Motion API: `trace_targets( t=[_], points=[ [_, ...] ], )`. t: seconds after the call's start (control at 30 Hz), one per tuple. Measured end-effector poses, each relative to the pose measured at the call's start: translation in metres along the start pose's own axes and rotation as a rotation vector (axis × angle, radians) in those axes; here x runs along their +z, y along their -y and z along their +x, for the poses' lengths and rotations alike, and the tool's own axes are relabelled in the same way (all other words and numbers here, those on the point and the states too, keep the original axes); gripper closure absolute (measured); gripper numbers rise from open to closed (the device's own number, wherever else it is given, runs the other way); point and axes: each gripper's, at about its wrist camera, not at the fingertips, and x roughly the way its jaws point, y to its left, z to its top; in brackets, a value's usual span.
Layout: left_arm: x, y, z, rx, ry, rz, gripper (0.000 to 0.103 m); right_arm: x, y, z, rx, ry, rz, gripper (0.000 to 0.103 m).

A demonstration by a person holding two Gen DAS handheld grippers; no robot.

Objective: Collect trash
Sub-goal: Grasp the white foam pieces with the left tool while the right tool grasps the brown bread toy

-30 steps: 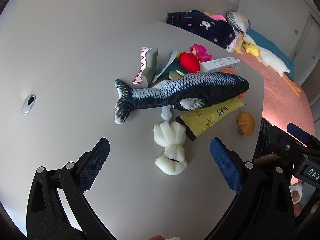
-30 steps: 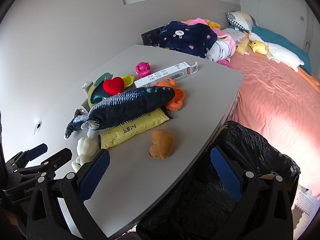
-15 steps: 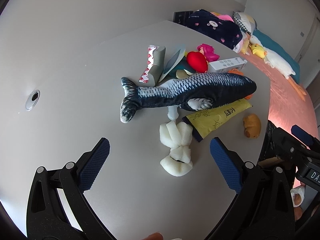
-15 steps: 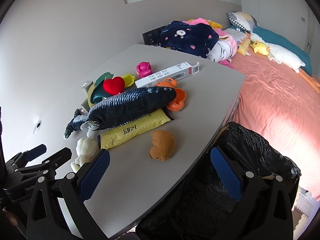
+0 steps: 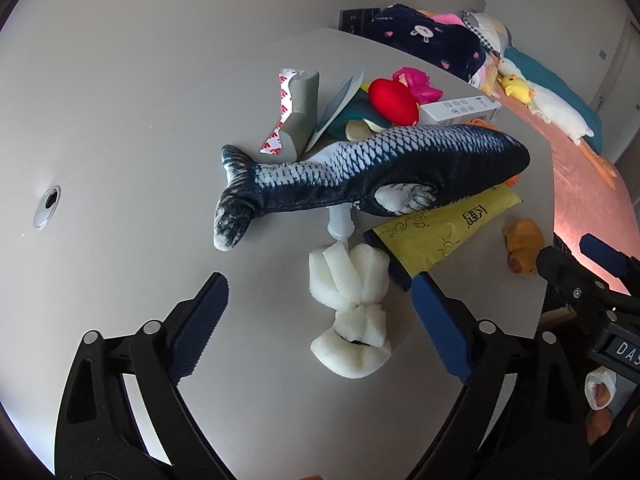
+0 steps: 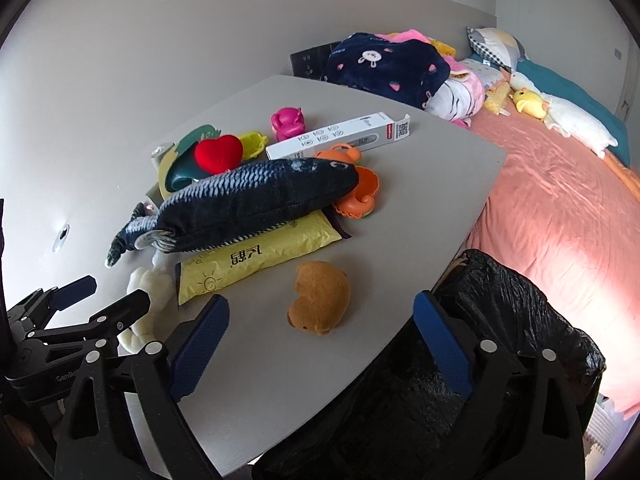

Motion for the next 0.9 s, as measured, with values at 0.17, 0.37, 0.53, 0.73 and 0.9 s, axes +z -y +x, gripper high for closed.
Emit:
trace_targets(
  t=[0.17,0.37,0.53,0.73,0.9],
  points=[
    [-0.001,-0.004,0.011,-0.008,-0.026,-0.026,0.027,0.003,0.0,0.014,-0.005,-0.015,-0.012,0.016],
    [-0.008,-0.005,0.014,-0.01,-0.027,-0.025,0.027,0.003,-0.005,0.031,-0.009,-0.049,-0.033,0.038],
    [-0.01,-0.006,0.016,-0.014,-0.021,-0.023,0.027,-0.001,-0.008,0.04,-0.01,-0.079,-0.047,0.05],
    [-0.015,-0.004,0.014,0.001,-0.005,0.008,0.027,-0.002,-0.009,0.039,-0.01,-0.076,-0.056,0.062],
    [-0.017,-0.005,0.01,-0.003,-0.009,-0.004,0.041,-0.003,-0.003,0.038,0.022,-0.081,-0.018,0.062]
  ],
)
